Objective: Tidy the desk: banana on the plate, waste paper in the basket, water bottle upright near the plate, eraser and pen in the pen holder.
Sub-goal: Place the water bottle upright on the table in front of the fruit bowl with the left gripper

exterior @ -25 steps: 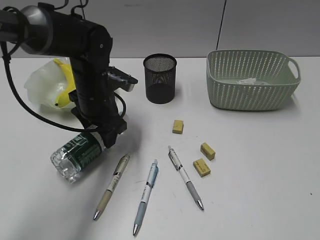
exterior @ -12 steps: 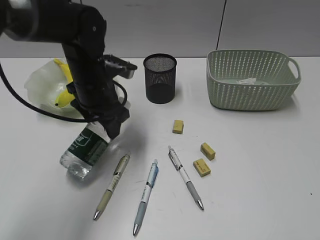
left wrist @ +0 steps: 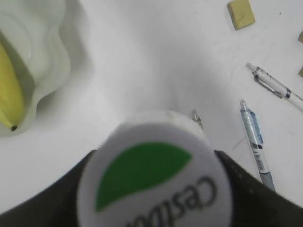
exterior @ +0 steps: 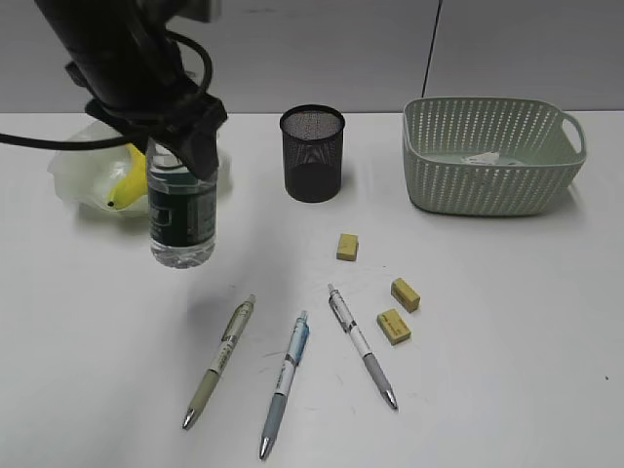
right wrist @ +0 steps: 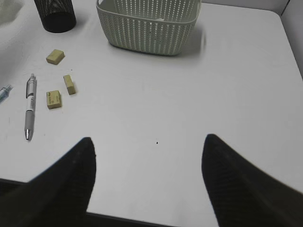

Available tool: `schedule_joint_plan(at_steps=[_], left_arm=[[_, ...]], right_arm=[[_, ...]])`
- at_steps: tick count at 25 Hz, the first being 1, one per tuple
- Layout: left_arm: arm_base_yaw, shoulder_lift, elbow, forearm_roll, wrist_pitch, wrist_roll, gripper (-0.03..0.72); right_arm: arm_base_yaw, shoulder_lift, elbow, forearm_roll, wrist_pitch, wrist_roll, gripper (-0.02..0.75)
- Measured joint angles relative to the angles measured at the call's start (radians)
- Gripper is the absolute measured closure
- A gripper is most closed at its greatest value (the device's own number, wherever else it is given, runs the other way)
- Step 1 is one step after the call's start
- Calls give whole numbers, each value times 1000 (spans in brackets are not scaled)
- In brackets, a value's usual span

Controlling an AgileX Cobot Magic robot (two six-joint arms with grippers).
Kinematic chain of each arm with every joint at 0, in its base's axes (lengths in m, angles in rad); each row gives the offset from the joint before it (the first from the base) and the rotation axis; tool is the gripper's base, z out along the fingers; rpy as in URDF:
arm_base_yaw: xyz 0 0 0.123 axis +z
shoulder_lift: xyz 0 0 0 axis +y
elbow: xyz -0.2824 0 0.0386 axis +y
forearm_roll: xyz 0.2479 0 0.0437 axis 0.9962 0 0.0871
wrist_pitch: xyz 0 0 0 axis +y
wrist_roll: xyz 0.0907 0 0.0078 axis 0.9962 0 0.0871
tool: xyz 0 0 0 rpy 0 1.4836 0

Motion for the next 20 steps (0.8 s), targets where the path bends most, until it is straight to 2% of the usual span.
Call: schedule_joint_plan(at_steps=[4, 9, 16, 20], left_arm=[[0, -115, 35, 24, 16, -45, 191], [0, -285, 224, 107, -91, -120, 191], [0, -529, 630, 213, -502, -273, 191], [38, -544, 758, 245, -659, -334, 191]], right_arm=[[0, 0, 0, 0, 0, 0, 187], [0, 0, 0, 0, 0, 0, 187], [0, 0, 0, 0, 0, 0, 187], [0, 0, 0, 0, 0, 0, 187]])
